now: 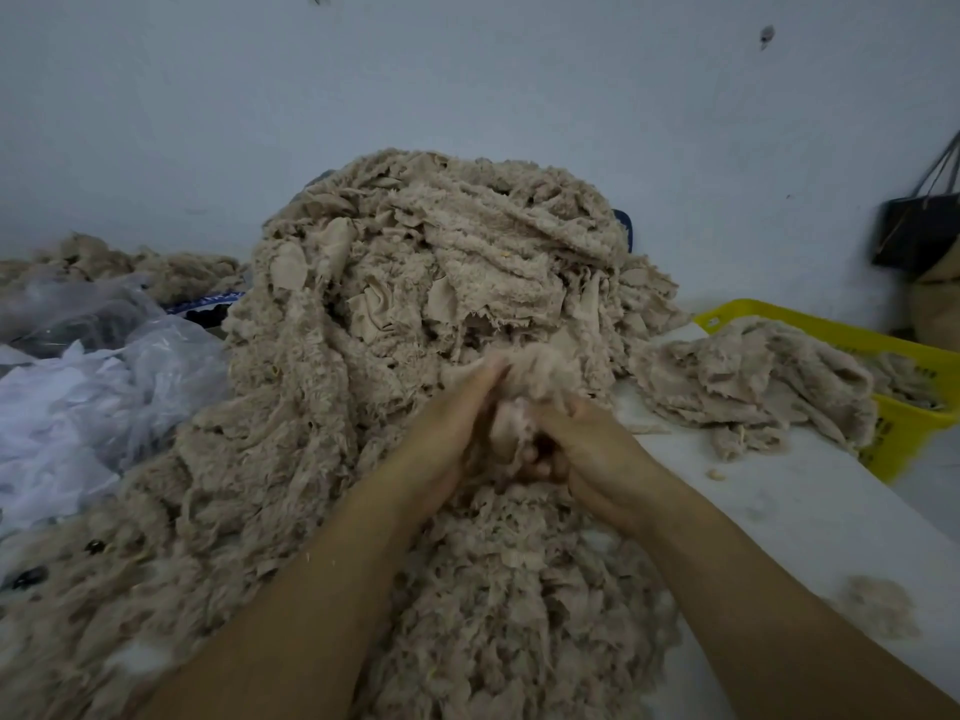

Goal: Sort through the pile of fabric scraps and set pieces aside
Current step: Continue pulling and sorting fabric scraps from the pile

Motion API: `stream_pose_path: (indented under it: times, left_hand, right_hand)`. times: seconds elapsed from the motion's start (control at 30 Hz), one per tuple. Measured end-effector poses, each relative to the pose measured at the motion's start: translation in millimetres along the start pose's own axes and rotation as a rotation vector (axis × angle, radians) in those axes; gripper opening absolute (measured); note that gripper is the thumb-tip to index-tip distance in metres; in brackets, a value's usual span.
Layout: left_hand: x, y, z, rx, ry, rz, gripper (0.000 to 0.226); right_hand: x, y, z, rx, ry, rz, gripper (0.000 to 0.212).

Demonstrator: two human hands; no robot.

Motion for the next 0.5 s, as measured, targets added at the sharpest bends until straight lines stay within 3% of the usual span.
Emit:
stream_pose_path:
  times: [0.03,0.1,0.17,0.2,0.3,0.4,0.5]
  left_hand:
    - [-1.9,-7.4,-1.8,-0.047,0.043,0.014,0.049]
    - [-3.6,-29.8,-4.0,-0.294,0.047,-0.04,0.041]
    - [0.0,-47.3,-2.9,-0.502,0.007,-0.259,0.03]
    - [4.7,-52.5,-4.6,-0.523,-0.027,-0.41,0.025]
    - [22.7,-49.6,-12.5,-0.354,-0.145,-0.824,0.043]
    - [32.9,-41.2,-15.8,-0.196,-0.173,-1.014,0.063]
    - [34.5,-27.3,-17.6,-0.08,-0.102,-1.089,0.03]
  right_hand:
    - [10.4,-9.7,-2.1,-0.081,-0.091,-0.134,0.023]
    - [31.6,-35.5,-1.3,-0.23,-0.269,-0.476,0.046]
    - [32.2,-54.2,0.2,-0.36,-0.262,-0.65,0.066]
    - [24.9,-56.7,-1.3,-0.419,-0.203,-0.624,0.067]
    - [5.2,-45.3,-7.6,-0.503,-0.098,-0.291,0.041]
    - [3.1,-30.4,-8.4,-0.453,-0.149,0.303,0.017]
    - [-2.0,-24.9,-8.4,-0.296,-0.188,0.719,0.032]
Point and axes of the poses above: each hand's wrist, its own z-axis away from the middle knuckle, its own y-axis out of the palm, x = y × z, the point moved 4 cm from there along -z, towards the middle knuckle, and after that the axes turned 6 degrees about -z, right-handed, at the moved point
